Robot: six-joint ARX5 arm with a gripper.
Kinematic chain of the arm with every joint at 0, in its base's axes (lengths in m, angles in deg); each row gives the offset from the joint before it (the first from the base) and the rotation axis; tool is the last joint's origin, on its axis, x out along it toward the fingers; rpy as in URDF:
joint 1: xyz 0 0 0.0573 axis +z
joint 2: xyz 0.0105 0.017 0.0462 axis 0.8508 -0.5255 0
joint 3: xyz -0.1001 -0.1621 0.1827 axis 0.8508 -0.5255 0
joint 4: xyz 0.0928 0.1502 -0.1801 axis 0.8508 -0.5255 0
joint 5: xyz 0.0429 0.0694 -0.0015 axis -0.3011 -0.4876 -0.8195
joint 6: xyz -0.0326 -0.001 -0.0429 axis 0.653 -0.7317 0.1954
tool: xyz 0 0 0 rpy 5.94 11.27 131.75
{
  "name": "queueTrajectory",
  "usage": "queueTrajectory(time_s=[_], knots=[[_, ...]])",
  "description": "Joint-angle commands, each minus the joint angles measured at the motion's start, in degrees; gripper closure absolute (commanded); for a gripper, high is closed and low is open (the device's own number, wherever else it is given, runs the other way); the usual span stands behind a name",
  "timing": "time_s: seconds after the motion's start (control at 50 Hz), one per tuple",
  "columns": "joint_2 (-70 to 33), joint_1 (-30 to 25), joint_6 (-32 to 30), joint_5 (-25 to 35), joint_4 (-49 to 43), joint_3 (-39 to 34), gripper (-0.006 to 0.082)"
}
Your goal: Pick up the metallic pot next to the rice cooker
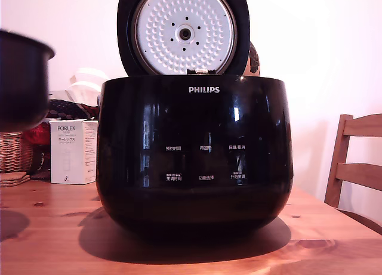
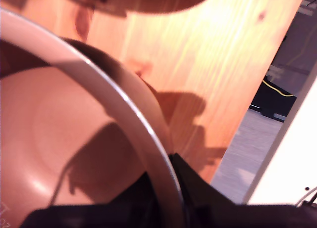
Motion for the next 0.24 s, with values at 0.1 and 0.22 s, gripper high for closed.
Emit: queueTrajectory(time_s=[0.1,0.22], knots=[[0.63,-0.31,0.28,-0.61,1.16,3.65,0.0791],[0.63,-0.31,0.42,-0.61,1.16,3.65,0.0791]])
